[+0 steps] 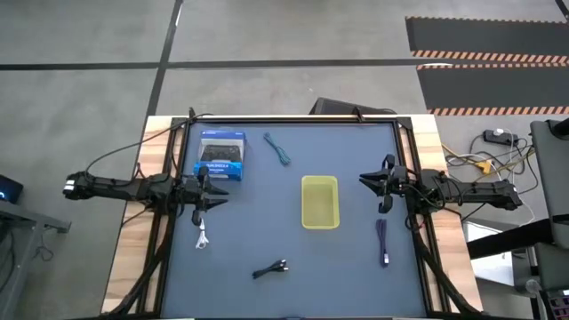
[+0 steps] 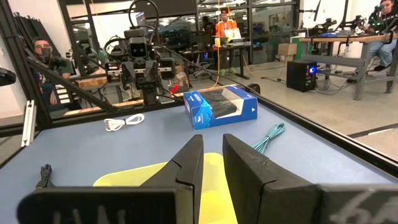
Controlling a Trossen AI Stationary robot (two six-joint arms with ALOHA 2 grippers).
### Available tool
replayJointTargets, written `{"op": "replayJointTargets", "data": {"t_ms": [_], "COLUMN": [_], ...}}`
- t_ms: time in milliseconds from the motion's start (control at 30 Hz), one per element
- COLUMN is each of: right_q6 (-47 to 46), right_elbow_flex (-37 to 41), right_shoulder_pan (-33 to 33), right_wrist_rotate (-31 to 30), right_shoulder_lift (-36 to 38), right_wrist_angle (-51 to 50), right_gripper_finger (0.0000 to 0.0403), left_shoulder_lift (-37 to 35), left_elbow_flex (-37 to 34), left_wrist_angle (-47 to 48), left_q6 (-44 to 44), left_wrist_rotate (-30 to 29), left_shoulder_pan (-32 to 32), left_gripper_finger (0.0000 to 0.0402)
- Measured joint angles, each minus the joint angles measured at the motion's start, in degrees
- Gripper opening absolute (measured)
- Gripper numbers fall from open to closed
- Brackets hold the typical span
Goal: Pick and place USB-C Cables
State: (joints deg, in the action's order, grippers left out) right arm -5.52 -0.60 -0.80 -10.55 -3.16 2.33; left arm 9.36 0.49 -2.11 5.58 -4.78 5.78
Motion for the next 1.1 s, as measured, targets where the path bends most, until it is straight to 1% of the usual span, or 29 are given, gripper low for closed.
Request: {"op": "replayJointTargets", "data": {"t_ms": [133,200,300,367,433,500,667,900,1100], "right_q6": [-0.02,-1.57,-12.64,-20.47,-25.54,-28.18,-27.93,-27.89,-28.25], "right_elbow_flex": [0.0,0.0,0.0,0.0,0.01,0.02,0.01,0.02,0.01], "right_shoulder_pan": [0.0,0.02,0.02,0.02,0.02,0.02,0.02,0.02,0.02], "right_wrist_rotate": [0.0,0.02,0.49,0.49,0.47,0.48,0.15,0.07,-0.27], "right_shoulder_lift": [-0.02,-0.02,-0.02,-0.02,-0.02,0.0,-0.02,0.0,-0.02], "right_wrist_angle": [0.0,0.0,-0.08,-0.09,-0.07,-0.07,-0.03,0.0,0.67], "right_gripper_finger": [0.0052,0.0052,0.0052,0.0052,0.0052,0.0052,0.0052,0.0052,0.0052], "left_shoulder_lift": [0.0,0.01,0.03,0.01,0.01,0.01,-0.02,0.08,2.28], "left_elbow_flex": [0.0,-0.02,-0.02,-0.01,0.0,0.0,0.0,-0.01,-0.02], "left_wrist_angle": [0.0,-0.02,-2.37,-6.6,-11.19,-15.57,-21.72,-24.38,-33.81], "left_q6": [-0.02,-0.02,0.66,5.06,9.21,10.27,10.51,10.54,12.07], "left_wrist_rotate": [0.0,0.0,0.0,0.0,-0.01,0.0,0.0,0.0,0.0], "left_shoulder_pan": [0.01,0.02,0.02,0.02,0.01,0.02,0.02,0.02,0.02], "left_gripper_finger": [0.0095,0.0095,0.0095,0.0095,0.0095,0.0095,0.0095,0.0095,0.0095]}}
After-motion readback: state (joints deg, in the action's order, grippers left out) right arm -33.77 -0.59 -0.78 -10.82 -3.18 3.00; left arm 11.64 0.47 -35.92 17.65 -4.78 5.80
